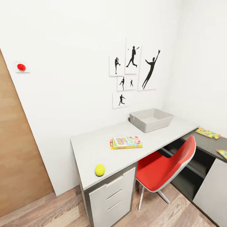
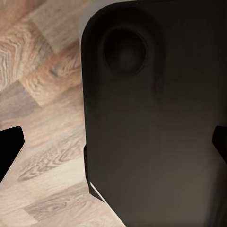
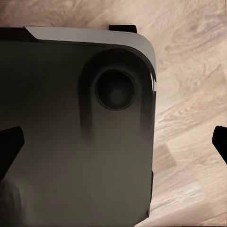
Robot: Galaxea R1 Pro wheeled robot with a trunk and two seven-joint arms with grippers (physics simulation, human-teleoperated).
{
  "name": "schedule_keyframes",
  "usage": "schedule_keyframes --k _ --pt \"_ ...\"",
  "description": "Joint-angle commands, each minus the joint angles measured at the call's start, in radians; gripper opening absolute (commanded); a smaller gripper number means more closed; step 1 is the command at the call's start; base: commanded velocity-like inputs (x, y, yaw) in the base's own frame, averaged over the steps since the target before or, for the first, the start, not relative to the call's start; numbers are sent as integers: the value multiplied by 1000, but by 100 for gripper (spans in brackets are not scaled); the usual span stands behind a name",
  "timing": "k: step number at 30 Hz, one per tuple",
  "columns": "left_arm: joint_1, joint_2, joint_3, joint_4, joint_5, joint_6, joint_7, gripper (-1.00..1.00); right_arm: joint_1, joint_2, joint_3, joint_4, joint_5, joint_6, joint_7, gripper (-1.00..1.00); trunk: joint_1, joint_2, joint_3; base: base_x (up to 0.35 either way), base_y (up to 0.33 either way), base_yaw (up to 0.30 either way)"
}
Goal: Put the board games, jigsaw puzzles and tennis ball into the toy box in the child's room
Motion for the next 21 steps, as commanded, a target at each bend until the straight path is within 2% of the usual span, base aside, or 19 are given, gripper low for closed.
schedule_keyframes --k 1,21 --pt "0 0 0 -1 -1 0 0 100 -1 0 0 0 0 1 0 100 0 0 -1 0 0 -286" --pt "0 2 1 0 2 0 0 100 -5 0 -1 -1 -1 2 0 100 0 0 -1 0 0 -287"
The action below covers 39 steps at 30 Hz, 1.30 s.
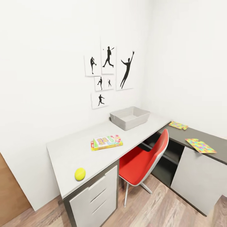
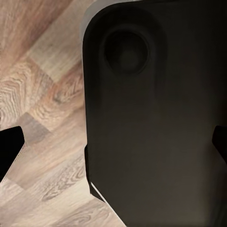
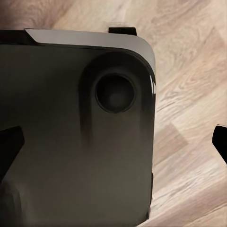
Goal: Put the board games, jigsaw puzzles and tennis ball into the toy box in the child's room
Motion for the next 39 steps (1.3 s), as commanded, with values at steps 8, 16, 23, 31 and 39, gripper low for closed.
schedule_keyframes --k 8,16,23,31,39 --pt "0 1 0 0 1 0 0 100 -1 0 0 0 1 1 -1 100 0 0 -1 0 0 -287" --pt "0 0 1 -1 3 0 0 100 -2 -5 0 0 0 0 0 100 0 0 -1 0 0 -289" --pt "0 -1 2 0 4 0 0 100 -3 -10 0 -2 0 0 1 100 0 0 -1 0 0 -290" --pt "-1 -3 3 -1 4 0 0 100 -4 -13 0 -3 1 0 2 100 0 0 -1 0 0 -291" --pt "0 -4 3 -1 4 0 0 100 -4 -15 0 -3 0 0 2 100 0 0 -1 0 0 -291"
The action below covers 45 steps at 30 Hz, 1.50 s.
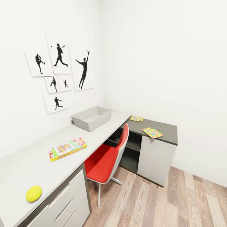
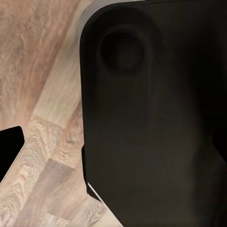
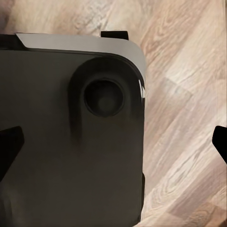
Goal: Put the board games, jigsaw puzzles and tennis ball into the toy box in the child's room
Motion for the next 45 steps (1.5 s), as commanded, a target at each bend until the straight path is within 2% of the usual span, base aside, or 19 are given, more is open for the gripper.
schedule_keyframes --k 1,21,32,45 --pt "0 0 0 0 0 0 0 100 -1 0 0 0 -1 1 0 100 0 0 -1 0 0 -291" --pt "0 -2 0 0 1 0 -1 100 -2 -8 -1 -3 -3 2 -1 100 0 0 -1 0 0 -291" --pt "-1 -16 0 -1 -2 0 0 100 -12 -10 -2 -10 -5 2 -1 100 0 0 -1 0 0 -291" --pt "-15 -18 0 -1 0 0 0 100 -15 -13 -2 -12 -5 1 0 100 0 0 -3 0 0 -291"
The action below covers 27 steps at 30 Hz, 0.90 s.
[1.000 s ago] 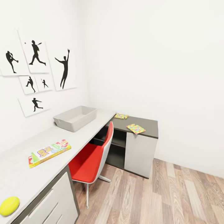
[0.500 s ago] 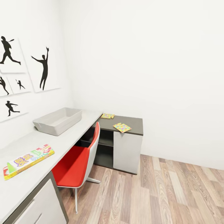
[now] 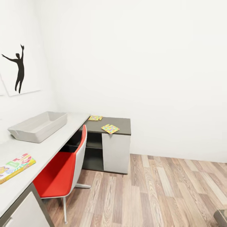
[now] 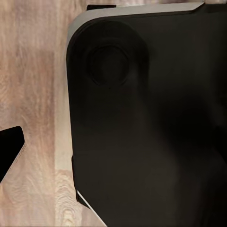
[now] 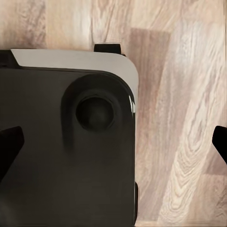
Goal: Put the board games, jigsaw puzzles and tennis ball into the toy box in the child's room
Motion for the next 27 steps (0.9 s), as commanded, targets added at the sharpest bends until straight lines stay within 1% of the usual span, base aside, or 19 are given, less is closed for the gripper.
schedule_keyframes --k 1,14,19,27 --pt "-1 0 0 -1 0 0 0 100 -1 -1 -1 0 -1 0 0 100 0 -1 -1 0 0 -290" --pt "-3 3 0 -1 0 -2 -1 100 -2 -1 -1 0 1 -1 1 100 0 -1 -7 0 0 -288" --pt "-6 -2 0 -1 1 -2 -1 100 -3 0 -1 0 6 0 1 100 0 -1 -9 0 -163 -286" --pt "-10 -3 0 -1 1 -2 1 100 -4 -1 -1 0 7 0 1 100 0 -1 -12 -113 -228 -285"
